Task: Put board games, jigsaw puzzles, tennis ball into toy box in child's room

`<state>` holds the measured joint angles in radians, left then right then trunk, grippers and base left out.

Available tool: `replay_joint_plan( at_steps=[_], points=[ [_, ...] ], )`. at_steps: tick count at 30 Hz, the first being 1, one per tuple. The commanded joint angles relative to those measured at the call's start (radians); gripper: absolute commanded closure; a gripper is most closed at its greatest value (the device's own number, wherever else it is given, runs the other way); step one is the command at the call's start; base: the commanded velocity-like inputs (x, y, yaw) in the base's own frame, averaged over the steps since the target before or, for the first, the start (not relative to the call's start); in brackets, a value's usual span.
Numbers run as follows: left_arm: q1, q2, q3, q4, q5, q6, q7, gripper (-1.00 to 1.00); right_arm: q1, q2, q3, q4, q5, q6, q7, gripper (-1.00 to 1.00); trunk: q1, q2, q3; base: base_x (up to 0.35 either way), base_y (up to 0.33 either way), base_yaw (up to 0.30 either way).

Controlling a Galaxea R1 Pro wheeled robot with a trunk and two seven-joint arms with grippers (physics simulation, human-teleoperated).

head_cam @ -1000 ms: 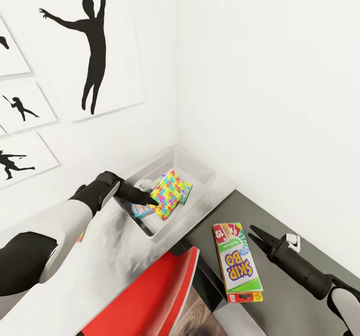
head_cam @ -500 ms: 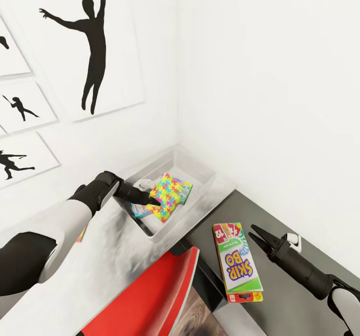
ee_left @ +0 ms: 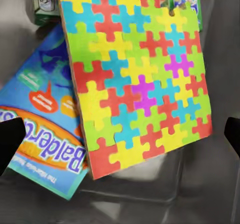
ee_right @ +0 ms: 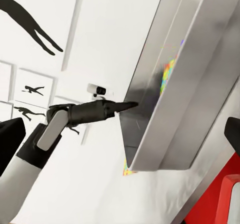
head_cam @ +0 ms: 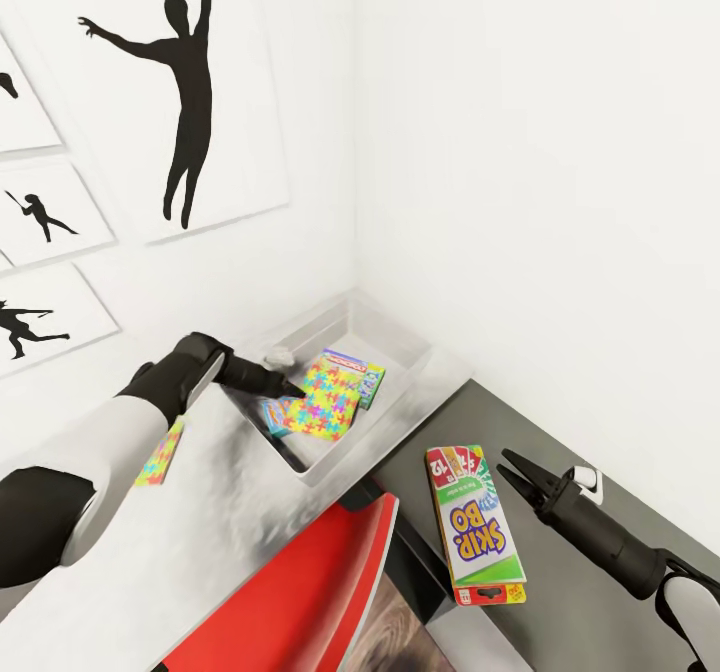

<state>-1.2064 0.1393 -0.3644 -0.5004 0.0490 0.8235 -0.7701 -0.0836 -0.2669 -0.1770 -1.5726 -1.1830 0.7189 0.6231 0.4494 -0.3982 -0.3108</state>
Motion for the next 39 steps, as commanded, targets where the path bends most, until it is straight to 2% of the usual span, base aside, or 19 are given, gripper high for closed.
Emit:
replay_joint_plan(
  at_steps=[1, 4, 6, 7, 11, 19, 22, 23, 24, 25, 26, 28, 30, 31, 33, 34, 36, 37, 39],
  points=[
    [-0.001, 0.02, -0.005, -0.031, 0.008, 0.011, 0.002, -1.0, -0.001, 0.0, -0.001, 0.0, -0.004, 0.007, 0.0, -1.0, 0.001, -0.002, -0.002, 0.0, 0.0, 0.0],
    [-0.001, 0.065, -0.003, -0.101, 0.014, 0.051, -0.009, -1.0, -0.001, 0.0, -0.001, 0.0, -0.004, 0.007, 0.0, -1.0, 0.001, -0.002, -0.002, 0.0, 0.0, 0.0],
    [-0.001, 0.105, 0.009, -0.165, 0.016, 0.097, -0.052, -1.0, -0.001, -0.001, -0.001, 0.0, -0.004, 0.007, 0.0, -1.0, 0.001, -0.002, -0.002, 0.0, 0.0, 0.0],
    [-0.001, 0.114, 0.013, -0.18, 0.017, 0.105, -0.068, -1.0, -0.001, -0.001, -0.001, 0.0, -0.004, 0.007, 0.0, -1.0, 0.001, -0.002, -0.002, 0.0, 0.0, 0.0],
    [-0.001, 0.172, 0.043, -0.247, 0.017, 0.147, -0.247, -1.0, -0.001, 0.0, -0.001, 0.0, -0.004, 0.007, 0.0, -1.0, 0.001, -0.002, -0.002, 0.0, 0.0, 0.0],
    [0.0, 0.225, 0.048, -0.265, 0.012, 0.163, -0.581, -1.0, -0.001, 0.001, -0.001, -0.001, -0.004, 0.007, 0.0, -1.0, 0.001, -0.002, -0.002, 0.0, 0.0, 0.0],
    [0.002, 0.275, 0.048, -0.269, 0.012, 0.16, -0.702, -1.0, -0.001, 0.001, -0.001, 0.0, -0.004, 0.007, 0.0, -1.0, 0.001, -0.002, -0.002, 0.0, 0.0, 0.0],
    [0.002, 0.286, 0.048, -0.269, 0.011, 0.158, -0.723, -1.0, -0.001, 0.0, -0.001, 0.0, -0.004, 0.007, 0.0, -1.0, 0.001, -0.002, -0.002, 0.0, 0.0, 0.0],
    [0.004, 0.328, 0.049, -0.27, 0.011, 0.153, -0.781, -1.0, -0.001, 0.0, -0.001, 0.0, -0.004, 0.007, 0.0, -1.0, 0.001, -0.002, -0.002, 0.0, 0.0, 0.0],
    [0.006, 0.362, 0.049, -0.269, 0.015, 0.148, -0.801, -1.0, -0.001, -0.001, -0.001, 0.0, -0.004, 0.007, 0.0, -1.0, 0.001, -0.002, -0.002, 0.0, 0.0, 0.0],
    [0.007, 0.381, 0.049, -0.268, 0.017, 0.145, -0.801, -1.0, -0.001, -0.001, -0.001, 0.0, -0.004, 0.007, 0.0, -1.0, 0.001, -0.002, -0.002, 0.0, 0.0, 0.0],
    [0.017, 0.459, 0.05, -0.259, 0.03, 0.127, -0.801, -1.0, -0.001, -0.002, -0.001, 0.0, -0.004, 0.006, 0.0, -1.0, 0.001, -0.002, -0.002, 0.0, 0.0, 0.0],
    [0.039, 0.527, 0.051, -0.229, 0.076, 0.09, -0.801, -1.0, -0.001, -0.002, -0.001, 0.0, -0.004, 0.007, 0.0, -1.0, 0.001, -0.002, -0.002, 0.0, 0.0, 0.0],
    [0.054, 0.558, 0.051, -0.203, 0.117, 0.063, -0.801, -1.0, -0.001, -0.002, -0.001, 0.0, -0.004, 0.007, 0.0, -1.0, 0.001, -0.002, -0.002, 0.0, 0.0, 0.0],
    [0.084, 0.614, 0.051, -0.13, 0.223, -0.004, -0.801, -1.0, -0.001, -0.002, -0.001, -0.001, -0.004, 0.006, 0.0, -1.0, 0.001, -0.002, -0.002, 0.0, 0.0, 0.0],
    [0.092, 0.627, 0.051, -0.107, 0.248, -0.024, -0.801, -1.0, -0.001, -0.002, -0.001, -0.001, -0.004, 0.007, 0.0, -1.0, 0.001, -0.002, -0.002, 0.0, 0.0, 0.0],
    [0.123, 0.667, 0.05, -0.001, 0.326, -0.105, -0.801, -1.0, -0.001, -0.001, -0.001, -0.001, -0.004, 0.007, 0.0, -1.0, 0.001, -0.002, -0.002, 0.0, 0.0, 0.0],
    [0.138, 0.678, 0.05, 0.057, 0.348, -0.143, -0.801, -1.0, -0.001, 0.0, -0.001, -0.001, -0.004, 0.006, 0.0, -1.0, 0.001, -0.002, -0.002, 0.0, 0.0, 0.0],
    [0.155, 0.685, 0.049, 0.179, 0.371, -0.214, -0.801, -1.0, -0.001, 0.001, 0.0, -0.001, -0.004, 0.006, 0.0, -1.0, 0.001, -0.002, -0.002, 0.0, 0.0, 0.0]
  ],
)
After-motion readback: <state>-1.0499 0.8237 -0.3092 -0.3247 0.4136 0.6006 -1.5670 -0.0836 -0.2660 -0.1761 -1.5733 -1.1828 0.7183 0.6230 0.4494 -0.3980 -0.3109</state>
